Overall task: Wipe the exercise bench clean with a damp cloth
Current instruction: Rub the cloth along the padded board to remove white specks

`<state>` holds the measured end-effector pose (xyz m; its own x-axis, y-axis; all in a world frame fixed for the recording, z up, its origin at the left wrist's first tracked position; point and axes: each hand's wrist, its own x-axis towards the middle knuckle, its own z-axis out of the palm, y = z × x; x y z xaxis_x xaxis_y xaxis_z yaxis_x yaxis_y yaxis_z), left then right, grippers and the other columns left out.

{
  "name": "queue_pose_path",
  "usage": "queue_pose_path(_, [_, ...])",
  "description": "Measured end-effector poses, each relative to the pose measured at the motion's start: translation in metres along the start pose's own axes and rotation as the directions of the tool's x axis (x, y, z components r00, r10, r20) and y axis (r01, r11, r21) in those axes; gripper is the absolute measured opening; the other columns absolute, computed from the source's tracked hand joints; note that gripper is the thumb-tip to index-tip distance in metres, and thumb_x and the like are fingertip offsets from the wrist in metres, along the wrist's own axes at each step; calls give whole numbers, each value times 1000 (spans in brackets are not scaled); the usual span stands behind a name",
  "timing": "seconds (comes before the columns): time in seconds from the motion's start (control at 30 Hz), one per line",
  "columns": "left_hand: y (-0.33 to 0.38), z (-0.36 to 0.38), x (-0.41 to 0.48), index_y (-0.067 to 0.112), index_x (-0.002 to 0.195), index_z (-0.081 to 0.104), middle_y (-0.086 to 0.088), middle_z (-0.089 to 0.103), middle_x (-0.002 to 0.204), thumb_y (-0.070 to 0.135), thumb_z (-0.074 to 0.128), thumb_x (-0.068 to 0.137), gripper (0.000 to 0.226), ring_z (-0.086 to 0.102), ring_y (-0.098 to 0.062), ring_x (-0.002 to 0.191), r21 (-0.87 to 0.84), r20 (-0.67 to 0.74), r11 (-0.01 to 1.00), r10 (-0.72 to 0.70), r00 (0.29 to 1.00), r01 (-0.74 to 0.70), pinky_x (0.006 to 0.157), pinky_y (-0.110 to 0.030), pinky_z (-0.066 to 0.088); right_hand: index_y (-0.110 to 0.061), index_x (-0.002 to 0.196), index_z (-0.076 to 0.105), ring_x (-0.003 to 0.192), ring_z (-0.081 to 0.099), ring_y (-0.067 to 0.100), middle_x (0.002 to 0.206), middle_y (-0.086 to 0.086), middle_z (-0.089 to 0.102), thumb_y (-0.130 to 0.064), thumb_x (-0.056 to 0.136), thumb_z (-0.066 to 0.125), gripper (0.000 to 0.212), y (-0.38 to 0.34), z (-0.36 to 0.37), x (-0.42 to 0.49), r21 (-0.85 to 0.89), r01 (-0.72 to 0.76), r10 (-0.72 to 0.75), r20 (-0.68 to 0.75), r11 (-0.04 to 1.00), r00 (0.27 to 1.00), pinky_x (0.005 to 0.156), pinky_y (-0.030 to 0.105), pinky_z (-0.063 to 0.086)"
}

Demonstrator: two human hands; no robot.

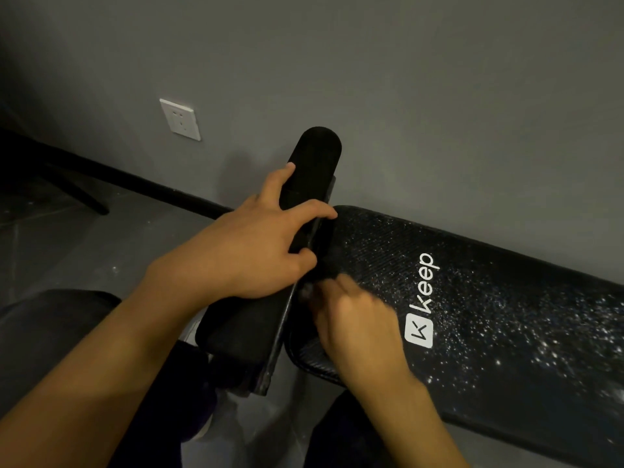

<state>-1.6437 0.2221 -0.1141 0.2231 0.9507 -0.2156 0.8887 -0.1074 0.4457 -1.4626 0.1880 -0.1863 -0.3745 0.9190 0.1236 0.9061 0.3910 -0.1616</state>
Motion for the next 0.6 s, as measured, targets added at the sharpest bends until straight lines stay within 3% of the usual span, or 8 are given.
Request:
queue_pose_path(0.13, [-1,0,0,64,143,28,20,-23,163,44,60,96,61,54,-30,117,-2,0,1000,5,1000,-5,82,-30,43,-32,104,62,74,67,21,96,-8,59,-41,96,55,14,4,-9,-9,40,-29,26,74,999,997,53,34,45])
queue_pose_path(0.23, [0,-1,1,64,143,28,21,-22,162,43,61,95,61,54,-31,119,-12,4,1000,-9,1000,9,86,-31,43,-19,111,59,91,67,30,110,2,58,-26,98,57,16,9,0,44,-52,-113,113,13,992,993,60,34,37])
queue_pose_path(0.33, [1,-3,1,64,142,27,22,-24,161,43,60,95,62,52,-31,122,-4,18,1000,-8,1000,8,88,-32,44,-19,126,57,100,65,30,119,5,56,-22,98,57,28,10,4,81,-26,-152,154,61,988,986,65,34,39])
queue_pose_path(0.5, [0,-4,3,65,143,23,23,-28,158,48,61,94,64,33,-33,144,25,55,1000,11,998,-12,102,-42,49,-27,114,59,90,66,25,109,-5,57,-41,102,47,22,5,-9,23,62,-64,59,79,996,995,65,35,46])
queue_pose_path(0.6, [0,-5,3,66,142,24,24,-27,157,49,61,93,63,24,-33,150,25,52,1000,9,999,-11,108,-47,47,-27,114,60,93,66,27,111,-3,58,-44,102,45,26,16,-13,29,24,-124,122,75,992,990,68,37,48])
